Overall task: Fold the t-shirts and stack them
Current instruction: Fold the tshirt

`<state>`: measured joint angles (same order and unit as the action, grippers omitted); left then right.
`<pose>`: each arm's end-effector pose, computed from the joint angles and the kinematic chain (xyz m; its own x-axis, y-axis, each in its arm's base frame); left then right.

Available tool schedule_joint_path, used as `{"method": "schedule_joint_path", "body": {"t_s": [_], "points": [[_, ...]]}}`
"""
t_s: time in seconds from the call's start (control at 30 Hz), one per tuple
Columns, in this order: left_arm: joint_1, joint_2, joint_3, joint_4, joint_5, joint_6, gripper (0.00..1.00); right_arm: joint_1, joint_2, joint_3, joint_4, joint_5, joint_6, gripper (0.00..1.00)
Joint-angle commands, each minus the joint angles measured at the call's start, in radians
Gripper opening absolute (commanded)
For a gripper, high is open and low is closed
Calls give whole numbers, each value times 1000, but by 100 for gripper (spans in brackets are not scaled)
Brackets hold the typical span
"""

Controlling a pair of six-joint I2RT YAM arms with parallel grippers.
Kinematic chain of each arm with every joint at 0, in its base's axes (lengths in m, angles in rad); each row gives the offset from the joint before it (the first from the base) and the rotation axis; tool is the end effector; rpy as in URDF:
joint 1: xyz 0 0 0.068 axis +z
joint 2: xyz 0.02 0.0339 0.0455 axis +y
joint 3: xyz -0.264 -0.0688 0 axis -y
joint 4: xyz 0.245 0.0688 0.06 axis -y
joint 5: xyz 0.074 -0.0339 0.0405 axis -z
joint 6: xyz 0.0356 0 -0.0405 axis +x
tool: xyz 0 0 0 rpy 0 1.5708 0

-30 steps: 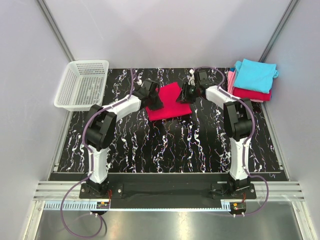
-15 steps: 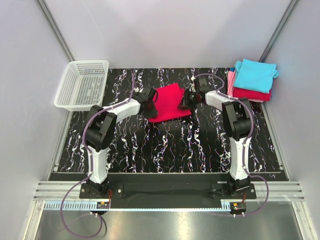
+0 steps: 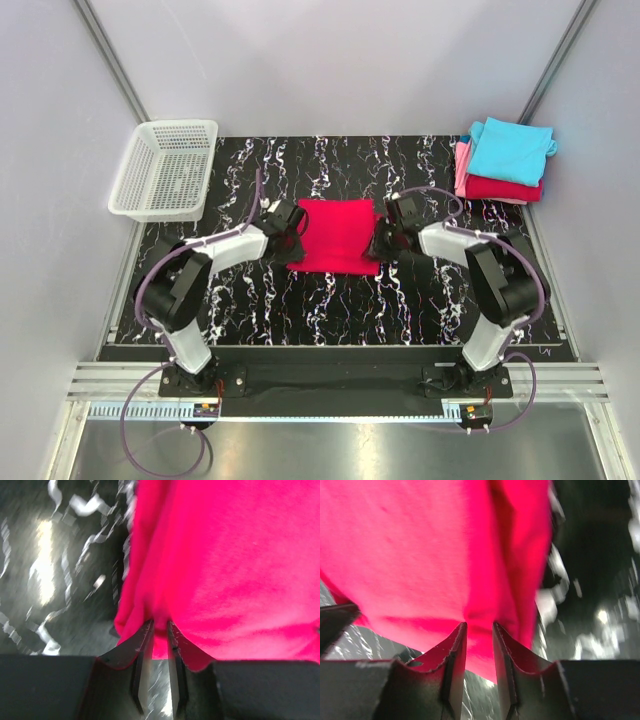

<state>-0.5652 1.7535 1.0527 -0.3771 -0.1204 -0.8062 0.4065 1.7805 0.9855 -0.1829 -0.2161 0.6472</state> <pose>0.2942 -0.1815 0.1647 -0.8641 -0.3004 -0.4039 -0.2020 0.9419 -0.2682 0.3186 0.1455 0.1486 -0.9069 0.2508 -0.3385 0.0634 0.8756 0.4788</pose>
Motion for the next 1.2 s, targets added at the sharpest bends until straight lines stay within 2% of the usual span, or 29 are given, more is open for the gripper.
{"method": "schedule_joint_path", "body": {"t_s": [0.0, 0.23, 0.4, 0.6, 0.67, 0.8, 0.9, 1.0, 1.17], "points": [[7, -58, -95, -155, -137, 18, 24, 26, -75, -120, -144, 187, 58, 34], [8, -179, -137, -192, -136, 16, 24, 35, -154, -228, -167, 242, 98, 33], [8, -304, -122, -198, -99, 42, 26, 35, -233, -212, -225, 247, 82, 32], [8, -408, -53, -180, -24, 93, 29, 43, -420, -145, -286, 219, 17, 34], [8, -405, -27, -151, 7, 102, 29, 45, -493, -134, -294, 218, -1, 37], [8, -382, -20, -45, 148, 110, 30, 45, -593, -116, -311, 260, -32, 59], [8, -333, -26, 62, 241, 88, 30, 45, -618, -104, -285, 267, -69, 62], [8, -241, 10, 109, 306, 62, 29, 45, -526, -67, -264, 226, -103, 60], [8, -118, 99, 144, 318, 42, 27, 43, -385, -24, -167, 117, -147, 57]]}}
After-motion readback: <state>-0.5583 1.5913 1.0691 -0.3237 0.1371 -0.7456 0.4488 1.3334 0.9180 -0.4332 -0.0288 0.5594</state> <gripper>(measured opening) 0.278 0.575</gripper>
